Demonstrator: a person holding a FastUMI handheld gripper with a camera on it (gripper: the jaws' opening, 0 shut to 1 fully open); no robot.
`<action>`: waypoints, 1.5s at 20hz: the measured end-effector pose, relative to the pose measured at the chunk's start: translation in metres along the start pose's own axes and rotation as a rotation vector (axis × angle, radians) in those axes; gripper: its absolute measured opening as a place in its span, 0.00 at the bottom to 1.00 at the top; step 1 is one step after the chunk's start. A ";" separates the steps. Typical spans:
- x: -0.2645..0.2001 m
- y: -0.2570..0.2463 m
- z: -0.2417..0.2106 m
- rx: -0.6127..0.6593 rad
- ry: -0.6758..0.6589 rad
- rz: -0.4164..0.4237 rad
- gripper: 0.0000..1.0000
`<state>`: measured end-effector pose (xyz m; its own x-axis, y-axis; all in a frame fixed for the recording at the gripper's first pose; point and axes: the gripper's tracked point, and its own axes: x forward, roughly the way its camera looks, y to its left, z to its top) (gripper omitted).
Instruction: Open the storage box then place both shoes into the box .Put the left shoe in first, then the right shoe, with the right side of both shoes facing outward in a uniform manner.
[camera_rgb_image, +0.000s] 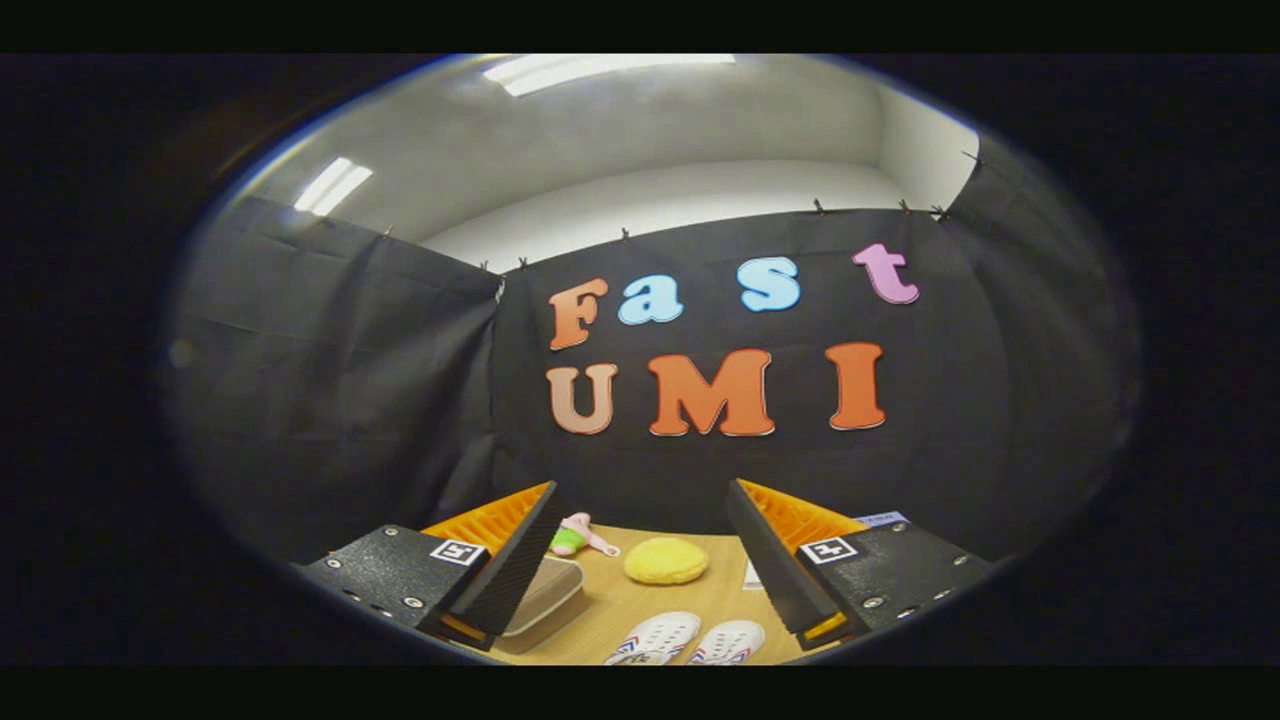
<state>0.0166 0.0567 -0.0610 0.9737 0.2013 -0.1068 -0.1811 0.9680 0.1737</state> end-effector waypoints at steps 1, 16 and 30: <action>0.004 0.004 -0.007 0.014 0.016 0.015 0.98; 0.031 0.092 -0.177 0.415 0.486 0.303 0.98; 0.043 0.131 -0.286 0.808 0.750 0.410 0.97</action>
<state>-0.0045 0.2353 -0.3228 0.4892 0.7743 -0.4014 -0.0588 0.4885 0.8706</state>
